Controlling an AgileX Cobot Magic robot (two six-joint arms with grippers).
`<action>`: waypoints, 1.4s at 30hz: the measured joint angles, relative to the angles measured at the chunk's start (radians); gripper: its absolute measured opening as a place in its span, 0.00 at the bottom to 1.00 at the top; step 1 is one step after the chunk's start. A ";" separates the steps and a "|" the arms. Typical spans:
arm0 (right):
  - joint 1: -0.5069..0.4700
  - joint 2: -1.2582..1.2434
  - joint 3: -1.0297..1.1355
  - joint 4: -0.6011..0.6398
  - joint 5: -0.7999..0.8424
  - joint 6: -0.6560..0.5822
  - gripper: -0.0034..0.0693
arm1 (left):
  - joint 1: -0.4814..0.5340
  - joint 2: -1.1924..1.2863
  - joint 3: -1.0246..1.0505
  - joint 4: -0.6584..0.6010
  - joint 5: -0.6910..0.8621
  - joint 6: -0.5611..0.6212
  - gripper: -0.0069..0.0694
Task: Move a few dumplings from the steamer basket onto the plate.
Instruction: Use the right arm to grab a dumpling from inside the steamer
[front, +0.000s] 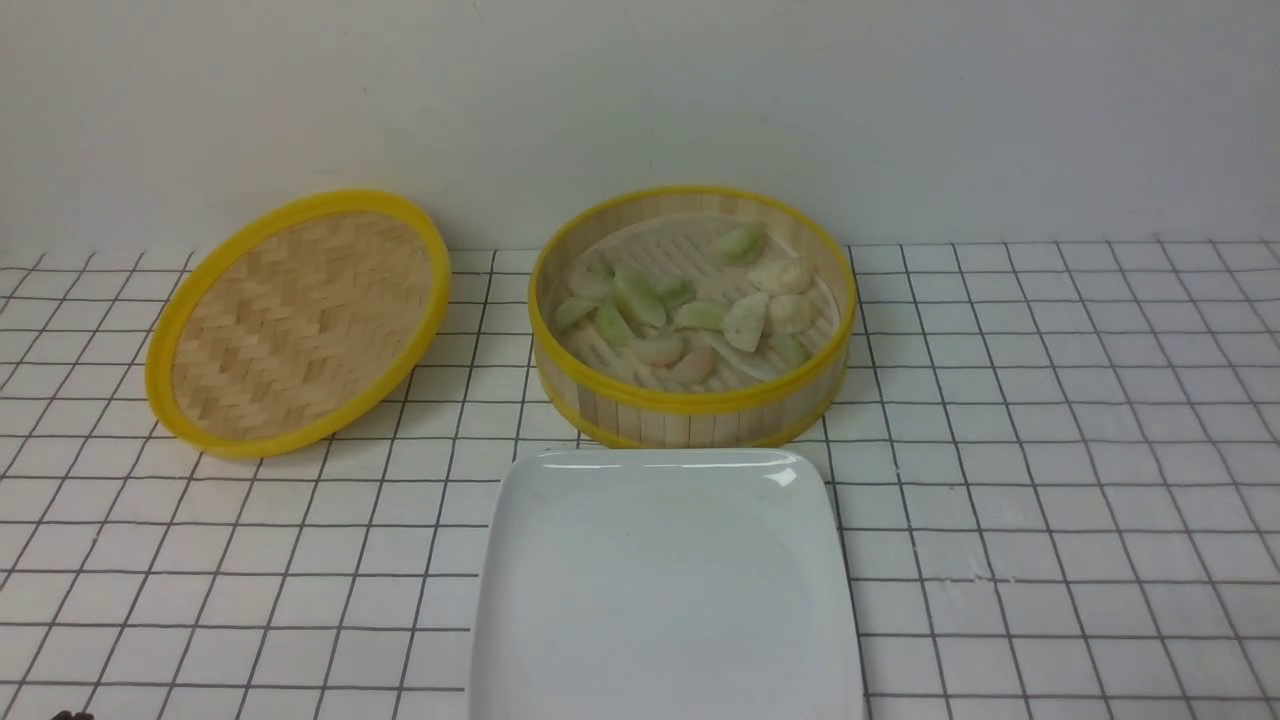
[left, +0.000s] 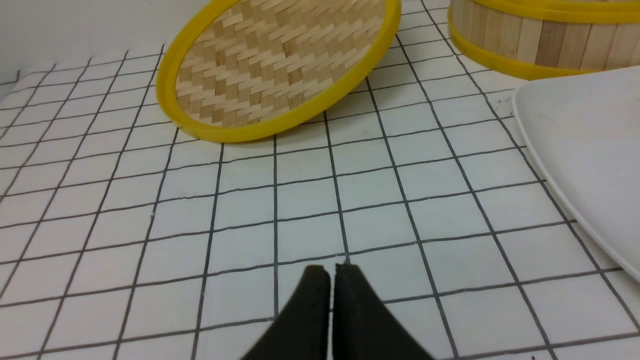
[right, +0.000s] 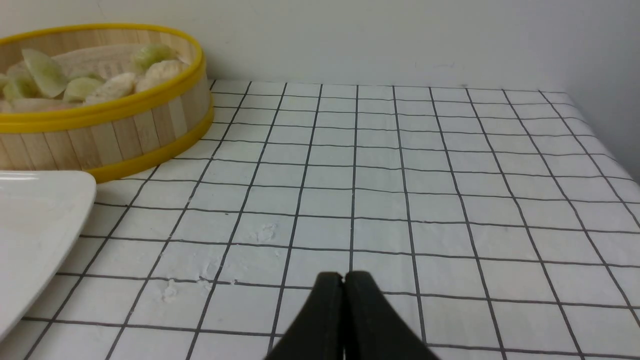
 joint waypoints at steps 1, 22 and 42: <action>0.000 0.000 0.000 0.000 0.000 0.000 0.04 | 0.000 0.000 0.000 0.000 0.000 0.000 0.08; 0.002 0.000 0.008 0.109 -0.054 0.044 0.04 | 0.000 0.000 0.000 0.000 0.000 0.000 0.08; 0.004 0.000 0.005 0.652 -0.405 0.216 0.04 | 0.000 0.000 0.004 -0.473 -0.318 -0.160 0.08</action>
